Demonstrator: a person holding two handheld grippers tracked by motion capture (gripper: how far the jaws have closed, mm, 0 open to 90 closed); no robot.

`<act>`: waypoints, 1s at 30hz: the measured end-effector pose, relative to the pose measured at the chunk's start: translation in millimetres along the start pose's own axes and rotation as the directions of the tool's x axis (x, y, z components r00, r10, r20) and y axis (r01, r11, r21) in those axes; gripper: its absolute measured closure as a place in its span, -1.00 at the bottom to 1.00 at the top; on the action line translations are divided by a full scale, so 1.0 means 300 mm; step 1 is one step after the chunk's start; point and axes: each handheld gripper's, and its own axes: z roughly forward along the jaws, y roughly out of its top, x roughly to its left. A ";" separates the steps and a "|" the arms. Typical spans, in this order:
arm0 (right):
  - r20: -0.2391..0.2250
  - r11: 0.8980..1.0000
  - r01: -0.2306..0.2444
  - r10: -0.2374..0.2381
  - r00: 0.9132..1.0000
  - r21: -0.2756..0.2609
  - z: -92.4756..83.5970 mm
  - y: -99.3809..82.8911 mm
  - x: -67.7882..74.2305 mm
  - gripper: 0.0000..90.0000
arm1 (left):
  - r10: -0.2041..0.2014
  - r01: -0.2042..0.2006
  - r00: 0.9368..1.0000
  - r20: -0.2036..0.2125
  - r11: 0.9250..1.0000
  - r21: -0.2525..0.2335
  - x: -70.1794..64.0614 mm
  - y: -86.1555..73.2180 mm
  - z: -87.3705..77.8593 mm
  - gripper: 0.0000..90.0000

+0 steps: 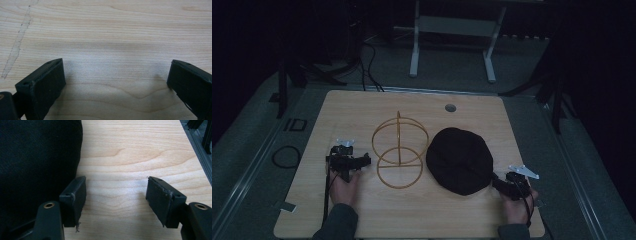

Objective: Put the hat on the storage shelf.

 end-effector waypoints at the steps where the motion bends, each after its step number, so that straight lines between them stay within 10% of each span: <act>1: 0.000 1.000 0.000 0.000 1.000 0.000 0.001 0.000 -0.001 -0.28 | 0.000 0.000 1.000 0.000 1.000 0.000 0.000 0.000 0.000 -0.97; 14: -0.027 0.997 0.029 -0.027 0.999 0.076 0.005 0.034 -0.016 -0.31 | 0.000 0.000 1.000 -0.001 1.000 0.000 -0.001 -0.001 -0.001 -0.97; 22: -0.059 0.973 0.086 -0.075 0.995 0.215 0.006 0.096 -0.041 -0.12 | 0.002 -0.002 1.000 0.001 1.000 -0.002 -0.006 0.000 0.000 -0.97; 30: -0.076 0.964 0.162 -0.150 0.986 0.209 -0.024 0.140 -0.025 -0.12 | 0.002 -0.002 1.000 0.002 1.000 -0.001 -0.008 0.000 0.001 -0.97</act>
